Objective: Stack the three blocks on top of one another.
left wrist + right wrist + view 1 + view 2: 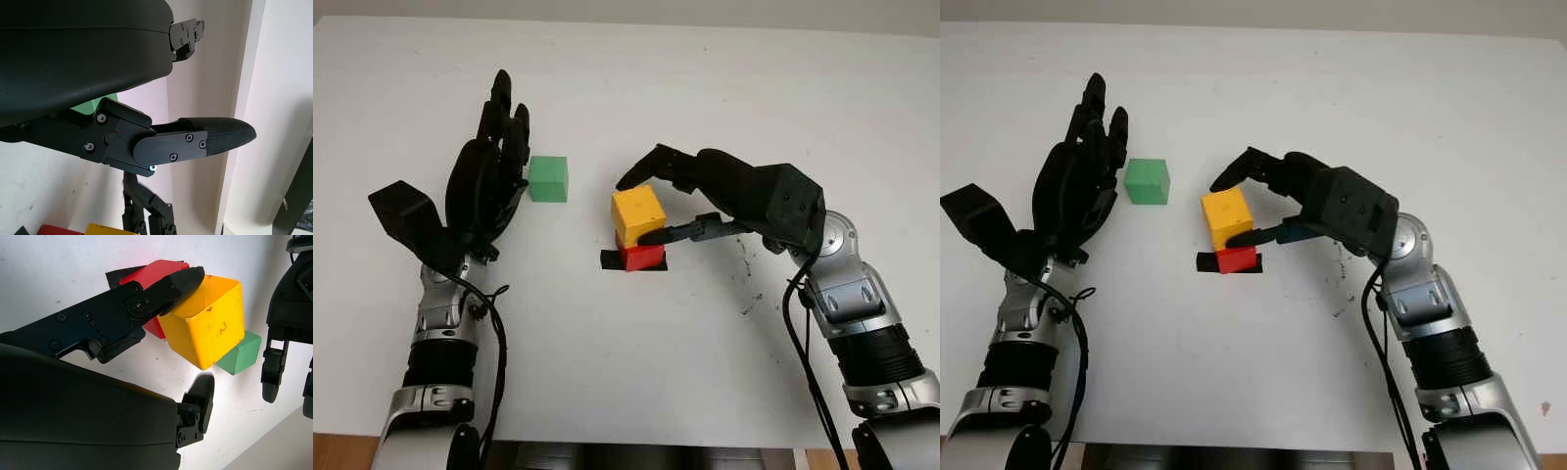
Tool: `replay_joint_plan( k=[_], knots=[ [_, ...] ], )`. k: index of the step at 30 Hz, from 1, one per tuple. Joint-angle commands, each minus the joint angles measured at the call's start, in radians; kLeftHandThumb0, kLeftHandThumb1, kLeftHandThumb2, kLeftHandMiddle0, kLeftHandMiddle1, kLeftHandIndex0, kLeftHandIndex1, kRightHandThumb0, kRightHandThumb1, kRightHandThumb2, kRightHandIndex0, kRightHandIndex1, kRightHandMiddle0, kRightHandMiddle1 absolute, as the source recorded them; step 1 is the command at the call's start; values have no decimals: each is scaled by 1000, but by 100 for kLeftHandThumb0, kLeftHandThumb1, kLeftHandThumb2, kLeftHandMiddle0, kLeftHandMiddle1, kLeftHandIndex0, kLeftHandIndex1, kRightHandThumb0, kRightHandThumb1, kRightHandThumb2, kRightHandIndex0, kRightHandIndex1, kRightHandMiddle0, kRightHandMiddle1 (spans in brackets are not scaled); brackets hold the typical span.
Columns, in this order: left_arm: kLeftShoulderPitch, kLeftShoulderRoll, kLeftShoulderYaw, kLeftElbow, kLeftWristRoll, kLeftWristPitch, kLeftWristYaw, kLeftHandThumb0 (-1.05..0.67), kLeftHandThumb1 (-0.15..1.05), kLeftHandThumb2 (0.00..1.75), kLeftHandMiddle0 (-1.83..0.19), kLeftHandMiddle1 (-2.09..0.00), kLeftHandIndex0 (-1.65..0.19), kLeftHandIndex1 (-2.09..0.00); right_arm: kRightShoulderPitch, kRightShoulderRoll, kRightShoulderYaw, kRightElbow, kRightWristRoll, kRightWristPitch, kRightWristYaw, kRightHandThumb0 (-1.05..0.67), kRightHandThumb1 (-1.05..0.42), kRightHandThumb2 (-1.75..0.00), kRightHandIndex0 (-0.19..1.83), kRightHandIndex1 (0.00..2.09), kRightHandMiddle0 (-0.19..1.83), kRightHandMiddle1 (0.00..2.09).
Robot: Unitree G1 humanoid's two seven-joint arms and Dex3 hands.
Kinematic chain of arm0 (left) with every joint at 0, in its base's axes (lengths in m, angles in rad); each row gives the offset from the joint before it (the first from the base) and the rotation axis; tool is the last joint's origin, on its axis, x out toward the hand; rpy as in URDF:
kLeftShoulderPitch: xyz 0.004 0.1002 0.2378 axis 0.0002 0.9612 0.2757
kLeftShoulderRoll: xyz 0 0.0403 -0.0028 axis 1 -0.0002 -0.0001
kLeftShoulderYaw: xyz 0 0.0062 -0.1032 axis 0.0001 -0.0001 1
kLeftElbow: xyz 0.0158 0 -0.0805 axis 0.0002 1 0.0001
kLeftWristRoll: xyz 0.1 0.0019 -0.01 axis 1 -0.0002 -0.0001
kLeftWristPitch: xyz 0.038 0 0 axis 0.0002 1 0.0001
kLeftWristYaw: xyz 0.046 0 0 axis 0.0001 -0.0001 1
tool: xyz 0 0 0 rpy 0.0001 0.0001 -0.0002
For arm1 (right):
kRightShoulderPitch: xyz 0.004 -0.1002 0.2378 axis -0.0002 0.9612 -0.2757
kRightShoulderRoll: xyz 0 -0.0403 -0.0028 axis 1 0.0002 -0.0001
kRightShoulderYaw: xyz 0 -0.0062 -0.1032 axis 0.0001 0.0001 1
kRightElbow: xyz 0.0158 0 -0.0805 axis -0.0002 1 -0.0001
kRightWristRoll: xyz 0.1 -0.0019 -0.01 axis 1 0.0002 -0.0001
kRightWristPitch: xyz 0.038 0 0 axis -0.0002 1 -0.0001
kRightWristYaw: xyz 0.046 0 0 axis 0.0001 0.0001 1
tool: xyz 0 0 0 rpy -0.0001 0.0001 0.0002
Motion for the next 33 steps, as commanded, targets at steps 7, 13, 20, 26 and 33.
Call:
replay_joint_plan(
  k=[7, 13, 20, 26, 33],
  knots=[
    [3, 13, 4, -9, -3, 3, -8, -79, 105, 52, 19, 0, 19, 0, 19, -28, 1, -53, 18, 7, 46, -86, -89, -6, -19, 0, -18, 18],
    [1, 12, 4, -7, -3, 1, -9, -79, 105, 53, 19, 0, 19, 0, 41, -52, -15, -89, 67, 3, 103, -92, -87, -5, -19, 0, -19, 1],
    [6, 16, 6, -21, 1, 10, 1, -79, 105, 53, 19, 0, 19, 0, 91, -106, -50, -199, 152, 39, 189, -101, -87, -5, -19, 0, -19, 0],
    [-6, 28, 8, -7, 1, 19, -2, -80, 105, 51, 19, 0, 19, 0, 159, -54, -193, -333, 310, 173, 101, -101, -95, -9, -19, 0, -19, 0],
    [-31, 63, 2, 15, 71, -1, 70, -75, 105, 40, 19, 0, 19, 0, 216, 66, -329, -379, 353, 155, -173, -88, -105, -38, -19, 0, -19, 0]
  ],
)
